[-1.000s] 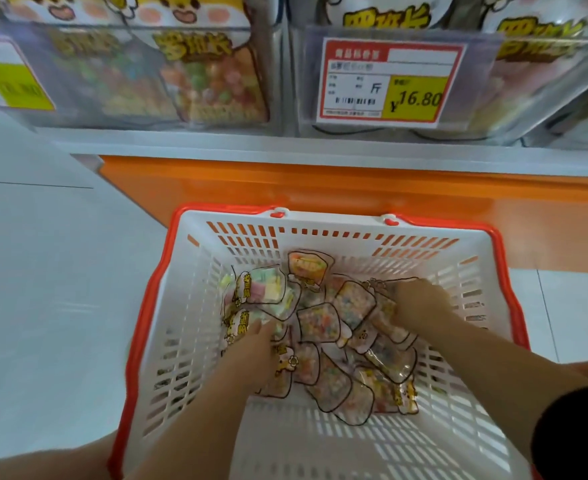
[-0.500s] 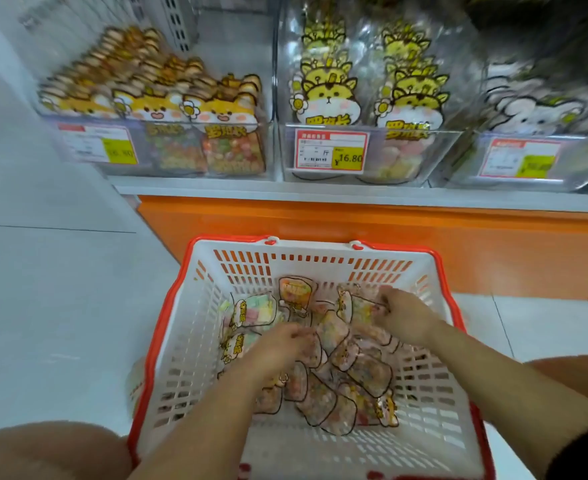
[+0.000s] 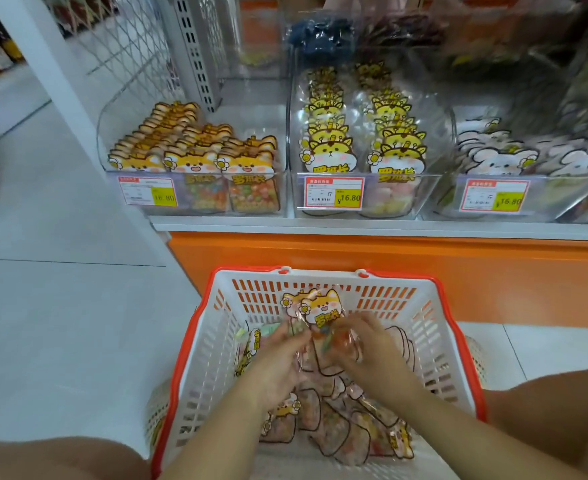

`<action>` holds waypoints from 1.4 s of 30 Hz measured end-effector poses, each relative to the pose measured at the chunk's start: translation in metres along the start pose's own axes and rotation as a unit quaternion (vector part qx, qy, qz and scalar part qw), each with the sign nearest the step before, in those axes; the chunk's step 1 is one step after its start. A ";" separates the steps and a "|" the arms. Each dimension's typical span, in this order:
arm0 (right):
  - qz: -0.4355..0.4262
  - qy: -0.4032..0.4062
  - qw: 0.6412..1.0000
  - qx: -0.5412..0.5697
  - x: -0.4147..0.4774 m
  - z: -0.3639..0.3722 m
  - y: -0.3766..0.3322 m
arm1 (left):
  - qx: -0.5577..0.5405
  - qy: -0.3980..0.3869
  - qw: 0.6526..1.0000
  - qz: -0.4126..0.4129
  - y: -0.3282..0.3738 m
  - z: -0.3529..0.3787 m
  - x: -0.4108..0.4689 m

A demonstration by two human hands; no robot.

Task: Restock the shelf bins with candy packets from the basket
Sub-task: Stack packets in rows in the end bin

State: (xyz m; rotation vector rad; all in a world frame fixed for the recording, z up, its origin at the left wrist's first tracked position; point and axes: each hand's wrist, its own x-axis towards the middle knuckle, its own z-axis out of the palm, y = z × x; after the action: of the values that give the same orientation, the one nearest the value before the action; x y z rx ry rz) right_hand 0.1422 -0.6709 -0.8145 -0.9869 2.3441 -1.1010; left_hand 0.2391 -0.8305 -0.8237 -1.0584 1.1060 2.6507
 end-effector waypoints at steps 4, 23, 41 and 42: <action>0.194 0.012 0.972 0.134 0.017 -0.011 0.011 | 0.025 0.037 0.999 -0.008 0.000 -0.001 0.007; 0.242 -0.058 0.959 -0.133 0.030 0.031 0.104 | 0.292 0.231 0.928 -0.015 -0.032 -0.018 0.050; 0.279 -0.186 0.904 -0.267 0.066 0.013 0.150 | 0.344 0.249 0.905 0.025 -0.043 -0.040 0.045; 0.263 -0.172 0.922 -0.226 0.066 0.010 0.143 | 0.339 0.248 0.907 0.030 -0.042 -0.040 0.044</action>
State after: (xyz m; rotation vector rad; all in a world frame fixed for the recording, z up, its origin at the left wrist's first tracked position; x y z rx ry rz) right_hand 0.0397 -0.6592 -0.9343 -0.5548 2.3856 -0.1647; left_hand 0.2416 -0.8331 -0.8967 -1.5431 1.9662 1.7735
